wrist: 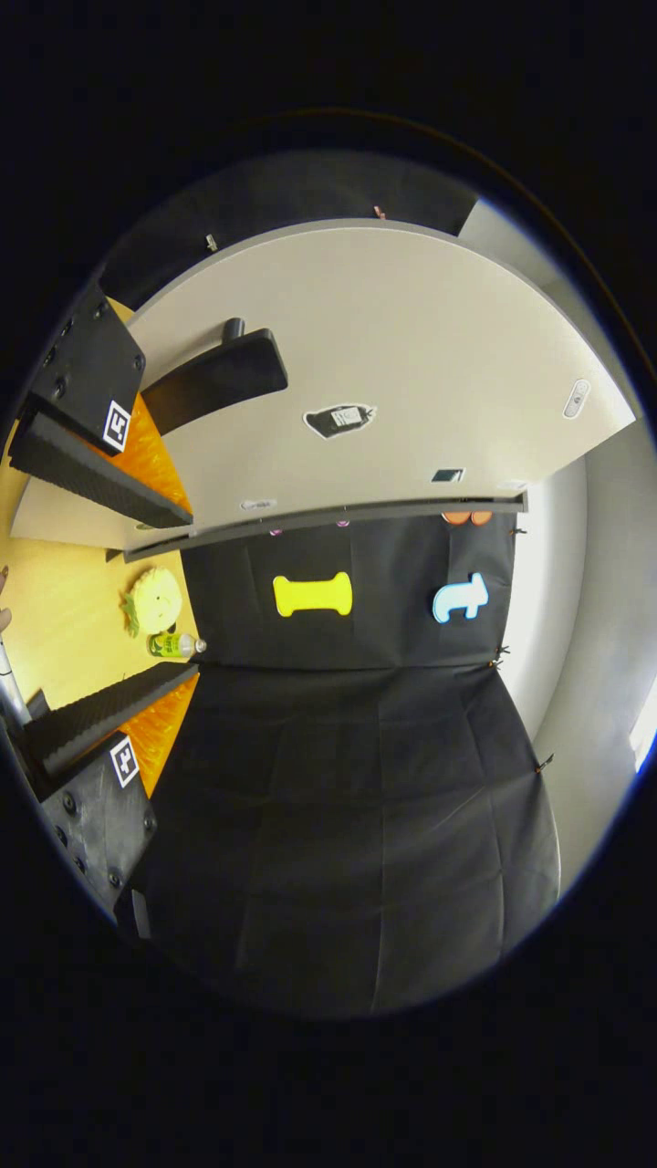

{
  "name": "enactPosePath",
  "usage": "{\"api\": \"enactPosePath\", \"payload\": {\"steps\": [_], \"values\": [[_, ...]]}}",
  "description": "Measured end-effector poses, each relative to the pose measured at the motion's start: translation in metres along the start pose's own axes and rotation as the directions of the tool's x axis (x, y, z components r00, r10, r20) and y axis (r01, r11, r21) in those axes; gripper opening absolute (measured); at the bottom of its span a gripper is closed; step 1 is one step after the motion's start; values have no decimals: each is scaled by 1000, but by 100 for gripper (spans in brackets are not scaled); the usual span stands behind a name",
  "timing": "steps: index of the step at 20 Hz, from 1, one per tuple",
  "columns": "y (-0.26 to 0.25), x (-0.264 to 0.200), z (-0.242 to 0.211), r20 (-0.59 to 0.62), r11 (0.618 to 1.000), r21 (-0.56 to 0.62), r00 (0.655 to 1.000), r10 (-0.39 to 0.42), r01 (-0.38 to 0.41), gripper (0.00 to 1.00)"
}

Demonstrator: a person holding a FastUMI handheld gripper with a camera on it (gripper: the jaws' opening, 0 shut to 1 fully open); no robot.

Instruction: Open the shoe cabinet door, grab the shoes and put them into the shoe cabinet, then close the shoe cabinet door.

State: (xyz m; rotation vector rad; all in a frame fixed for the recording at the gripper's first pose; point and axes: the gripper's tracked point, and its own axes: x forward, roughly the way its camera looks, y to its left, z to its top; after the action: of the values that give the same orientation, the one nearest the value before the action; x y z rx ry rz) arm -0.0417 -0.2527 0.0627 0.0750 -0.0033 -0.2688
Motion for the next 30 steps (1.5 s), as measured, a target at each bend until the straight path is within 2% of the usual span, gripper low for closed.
{"api": "enactPosePath", "payload": {"steps": [7,11,20,30], "values": [[99,13,-21,-39,988,4,987,153,-153,97],[131,12,-36,-76,978,-8,975,207,-208,98],[151,8,-43,-92,966,-17,962,255,-258,98],[157,1,-30,-63,954,-48,954,293,-297,98]]}}
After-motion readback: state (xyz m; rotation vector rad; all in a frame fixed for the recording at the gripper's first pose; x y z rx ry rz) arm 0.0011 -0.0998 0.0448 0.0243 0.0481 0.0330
